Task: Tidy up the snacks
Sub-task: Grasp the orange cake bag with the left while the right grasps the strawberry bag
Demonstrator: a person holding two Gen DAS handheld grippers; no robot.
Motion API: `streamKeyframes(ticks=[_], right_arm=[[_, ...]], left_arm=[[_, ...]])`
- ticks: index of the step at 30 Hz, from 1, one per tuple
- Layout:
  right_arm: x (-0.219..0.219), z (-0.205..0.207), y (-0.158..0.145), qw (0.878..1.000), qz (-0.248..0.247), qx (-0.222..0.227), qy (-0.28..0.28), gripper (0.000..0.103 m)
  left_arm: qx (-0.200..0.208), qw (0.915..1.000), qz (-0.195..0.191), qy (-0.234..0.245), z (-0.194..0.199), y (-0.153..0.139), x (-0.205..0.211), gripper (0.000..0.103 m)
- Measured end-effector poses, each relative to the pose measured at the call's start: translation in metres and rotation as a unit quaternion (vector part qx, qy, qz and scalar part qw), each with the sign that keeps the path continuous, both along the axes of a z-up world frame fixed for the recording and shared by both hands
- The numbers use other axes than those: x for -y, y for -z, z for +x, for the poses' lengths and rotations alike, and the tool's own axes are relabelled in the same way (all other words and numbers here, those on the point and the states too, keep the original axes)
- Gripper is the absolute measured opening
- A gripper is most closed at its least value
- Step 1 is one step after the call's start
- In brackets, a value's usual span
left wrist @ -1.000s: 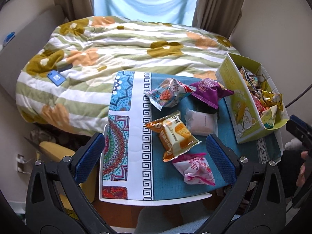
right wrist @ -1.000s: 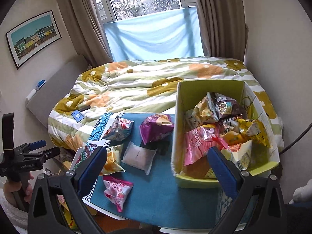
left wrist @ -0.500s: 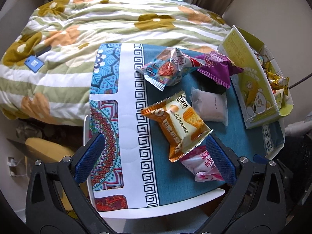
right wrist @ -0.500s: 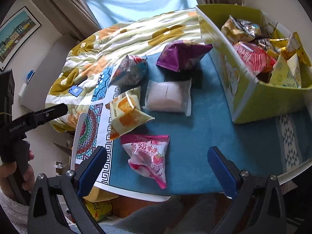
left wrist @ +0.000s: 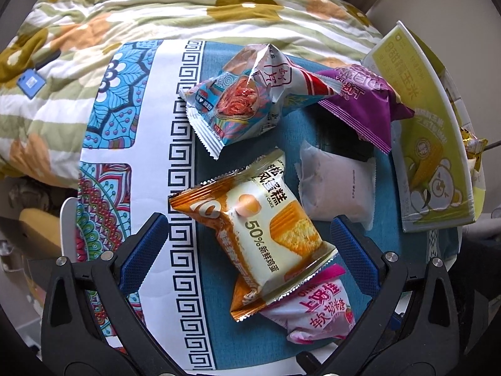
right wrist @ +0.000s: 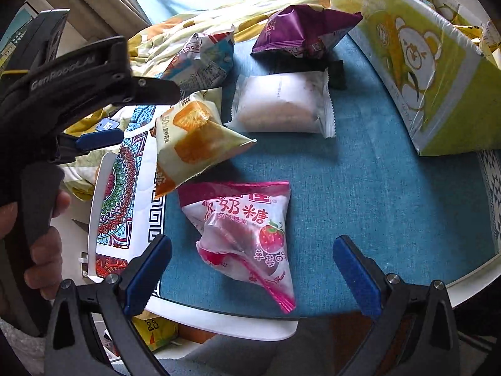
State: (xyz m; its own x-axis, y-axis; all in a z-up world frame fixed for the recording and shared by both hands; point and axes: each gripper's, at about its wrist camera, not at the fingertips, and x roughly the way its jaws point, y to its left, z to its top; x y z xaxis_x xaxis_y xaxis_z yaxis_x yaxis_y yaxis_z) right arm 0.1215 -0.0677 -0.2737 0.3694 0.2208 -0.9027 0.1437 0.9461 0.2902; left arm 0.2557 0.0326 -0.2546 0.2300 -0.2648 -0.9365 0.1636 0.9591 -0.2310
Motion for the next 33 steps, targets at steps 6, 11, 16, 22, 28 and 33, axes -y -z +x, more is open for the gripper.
streamKeyframes(ticks=[6, 11, 16, 22, 28, 33], right_arm=[[-0.008, 0.007, 0.004, 0.999, -0.03, -0.001, -0.023, 0.102], [-0.007, 0.012, 0.008, 0.998, -0.044, -0.002, -0.037, 0.102], [-0.012, 0.02, 0.014, 0.997, -0.047, -0.008, -0.059, 0.102], [-0.014, 0.025, 0.021, 0.996, -0.047, -0.015, -0.075, 0.102], [-0.015, 0.034, 0.025, 0.995, -0.049, -0.014, -0.084, 0.099], [-0.018, 0.041, 0.029, 0.994, -0.047, -0.018, -0.094, 0.096]], left_arm=[[-0.015, 0.9998, 0.002, -0.009, 0.008, 0.016, 0.005, 0.102], [-0.019, 0.9997, 0.009, -0.014, 0.011, 0.025, 0.01, 0.102], [-0.039, 0.9991, -0.013, -0.011, 0.013, 0.038, 0.008, 0.078], [-0.023, 0.9997, 0.002, 0.005, 0.004, 0.037, 0.003, 0.067], [-0.01, 0.9997, 0.02, -0.006, 0.002, 0.033, -0.019, 0.065], [-0.011, 0.9993, 0.03, -0.02, 0.002, 0.033, -0.041, 0.065]])
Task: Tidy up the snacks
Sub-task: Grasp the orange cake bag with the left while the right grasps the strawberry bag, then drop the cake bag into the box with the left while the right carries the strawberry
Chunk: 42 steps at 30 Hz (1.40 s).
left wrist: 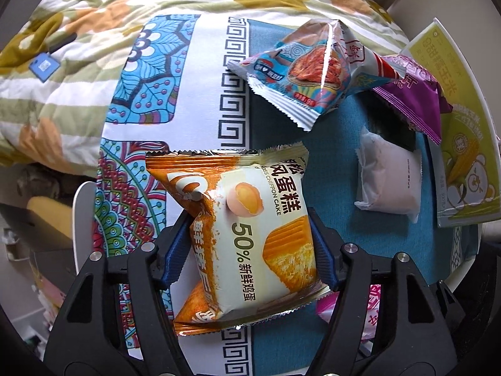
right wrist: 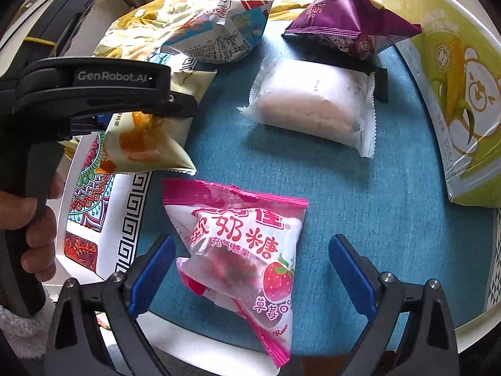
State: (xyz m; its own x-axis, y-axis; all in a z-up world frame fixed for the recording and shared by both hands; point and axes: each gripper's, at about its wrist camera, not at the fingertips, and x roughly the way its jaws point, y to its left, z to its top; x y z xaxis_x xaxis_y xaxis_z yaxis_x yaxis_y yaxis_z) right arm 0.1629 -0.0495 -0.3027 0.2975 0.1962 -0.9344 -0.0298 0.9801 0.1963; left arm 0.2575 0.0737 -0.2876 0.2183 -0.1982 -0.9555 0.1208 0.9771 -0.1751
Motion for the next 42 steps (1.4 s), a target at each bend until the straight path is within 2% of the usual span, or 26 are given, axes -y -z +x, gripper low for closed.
streamKeyframes(ticks=[3, 5, 9, 12, 15, 21, 27, 35, 42], right_arm=[[-0.004, 0.001, 0.002, 1.0, -0.001, -0.004, -0.009, 0.087], [-0.007, 0.004, 0.004, 1.0, -0.001, -0.007, -0.014, 0.085], [-0.014, 0.007, 0.004, 1.0, -0.007, -0.002, -0.025, 0.067], [-0.015, 0.009, 0.004, 1.0, -0.008, 0.003, -0.029, 0.057], [-0.015, 0.004, -0.005, 0.999, -0.009, 0.007, -0.032, 0.052], [-0.007, 0.002, -0.015, 1.0, -0.01, 0.018, -0.02, 0.05], [0.004, -0.002, -0.039, 0.999, -0.007, 0.043, -0.002, 0.05], [0.029, -0.013, -0.104, 0.994, -0.004, 0.096, 0.046, 0.05], [0.081, -0.022, -0.17, 0.983, -0.008, 0.162, 0.083, 0.05]], left_arm=[[-0.002, 1.0, 0.002, -0.004, -0.005, 0.0, -0.012, 0.065], [-0.002, 1.0, 0.005, -0.005, -0.009, -0.001, -0.015, 0.065], [-0.003, 1.0, 0.003, -0.001, -0.013, 0.0, -0.019, 0.064], [-0.004, 1.0, -0.001, 0.001, -0.017, 0.0, -0.022, 0.064], [0.001, 1.0, -0.004, 0.002, -0.022, -0.004, -0.024, 0.063], [0.022, 0.9997, -0.012, 0.008, -0.028, -0.024, -0.025, 0.063], [0.051, 0.9983, -0.027, 0.011, -0.04, -0.061, -0.029, 0.063], [0.108, 0.992, -0.056, 0.033, -0.048, -0.129, -0.011, 0.063], [0.157, 0.9836, -0.075, 0.048, -0.052, -0.183, 0.043, 0.063]])
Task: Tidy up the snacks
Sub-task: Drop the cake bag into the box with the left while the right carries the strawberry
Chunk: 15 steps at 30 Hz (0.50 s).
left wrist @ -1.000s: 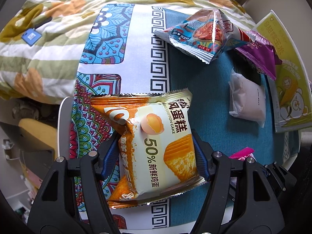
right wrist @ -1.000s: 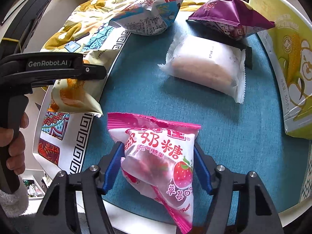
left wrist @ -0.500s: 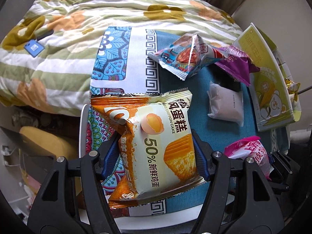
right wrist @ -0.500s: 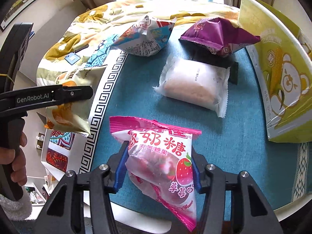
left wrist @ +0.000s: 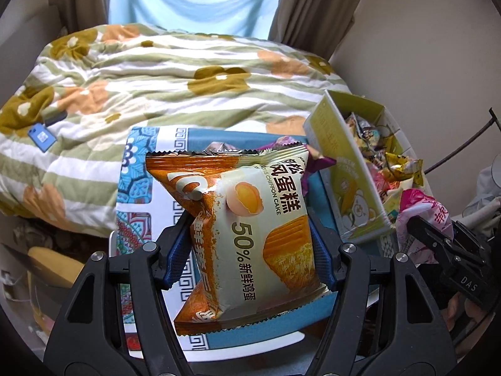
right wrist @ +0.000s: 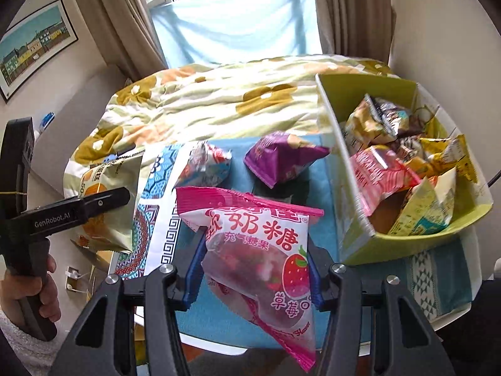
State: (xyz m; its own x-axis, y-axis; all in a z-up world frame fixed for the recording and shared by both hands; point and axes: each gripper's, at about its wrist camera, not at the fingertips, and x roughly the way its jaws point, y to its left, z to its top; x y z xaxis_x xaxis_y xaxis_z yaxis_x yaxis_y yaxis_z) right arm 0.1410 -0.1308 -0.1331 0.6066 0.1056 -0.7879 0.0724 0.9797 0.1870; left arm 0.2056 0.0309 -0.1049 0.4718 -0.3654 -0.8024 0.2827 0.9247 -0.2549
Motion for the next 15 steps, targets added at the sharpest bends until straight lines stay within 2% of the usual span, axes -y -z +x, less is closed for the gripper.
streamKeyframes(ticks=[5, 7, 15], right_arm=[[0.055, -0.007, -0.035, 0.999, -0.012, 0.037, 0.018, 0.05], [0.08, -0.009, -0.045, 0.999, -0.019, 0.044, 0.023, 0.05], [0.175, -0.015, -0.062, 0.996, -0.031, 0.068, 0.041, 0.05]], left_arm=[[0.014, 0.9994, -0.03, 0.007, -0.003, -0.021, 0.064, 0.063], [0.02, 0.9992, -0.031, 0.015, -0.004, -0.024, 0.095, 0.063], [0.018, 0.998, -0.041, 0.045, 0.0, -0.015, 0.216, 0.063]])
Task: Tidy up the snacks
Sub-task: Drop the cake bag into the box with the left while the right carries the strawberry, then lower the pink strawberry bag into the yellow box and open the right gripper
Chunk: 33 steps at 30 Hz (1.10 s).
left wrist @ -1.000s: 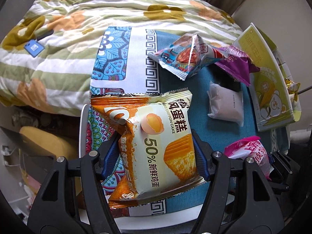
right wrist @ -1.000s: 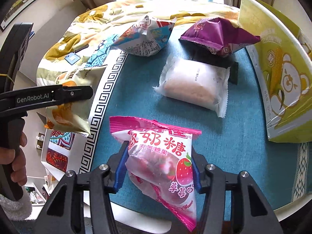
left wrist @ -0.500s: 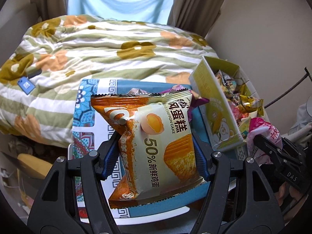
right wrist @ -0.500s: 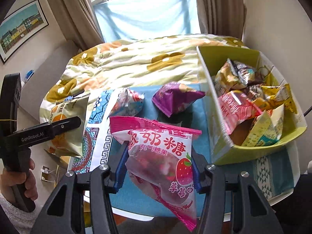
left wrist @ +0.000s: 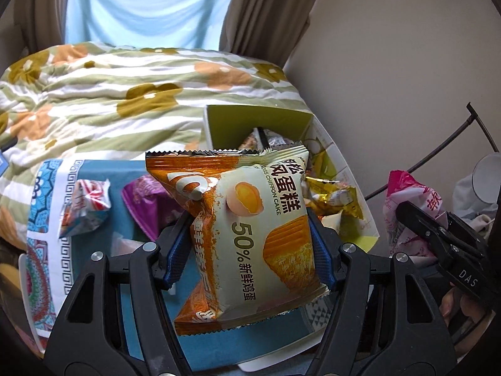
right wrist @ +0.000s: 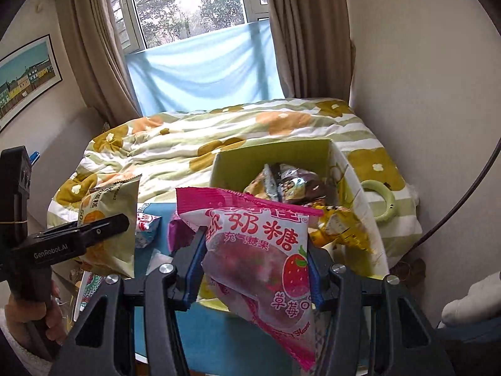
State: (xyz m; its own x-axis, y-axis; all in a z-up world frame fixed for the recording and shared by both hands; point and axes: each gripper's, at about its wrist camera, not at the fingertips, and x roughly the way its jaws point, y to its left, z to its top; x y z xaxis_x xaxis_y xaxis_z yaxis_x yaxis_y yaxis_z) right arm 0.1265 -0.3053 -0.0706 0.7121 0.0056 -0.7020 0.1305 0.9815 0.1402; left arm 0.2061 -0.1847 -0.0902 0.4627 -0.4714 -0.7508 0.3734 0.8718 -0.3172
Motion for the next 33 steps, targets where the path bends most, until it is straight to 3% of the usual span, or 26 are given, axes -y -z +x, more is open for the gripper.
streamKeyframes(ticks=[4, 6, 8, 10, 18, 33], right_arm=[[0.035, 0.002, 0.001, 1.0, -0.003, 0.0, -0.006, 0.05], [0.051, 0.004, 0.001, 1.0, -0.001, -0.001, -0.011, 0.05], [0.064, 0.006, 0.003, 1.0, 0.0, -0.002, -0.016, 0.05], [0.076, 0.01, 0.007, 1.0, 0.005, -0.006, -0.021, 0.05], [0.092, 0.03, 0.032, 0.997, 0.032, -0.03, -0.058, 0.05], [0.064, 0.076, 0.064, 0.99, 0.047, -0.073, -0.107, 0.051]], left_arm=[[-0.012, 0.9999, 0.008, -0.002, 0.004, 0.015, 0.042, 0.064], [-0.013, 0.9997, 0.018, -0.006, 0.005, 0.023, 0.056, 0.07], [-0.011, 0.9994, 0.032, -0.01, 0.003, 0.028, 0.065, 0.095], [-0.001, 0.999, 0.038, -0.022, -0.003, 0.03, 0.065, 0.1], [-0.02, 0.9961, 0.056, -0.064, -0.017, 0.034, 0.035, 0.1], [-0.032, 0.9902, 0.089, -0.103, -0.018, 0.038, -0.005, 0.1]])
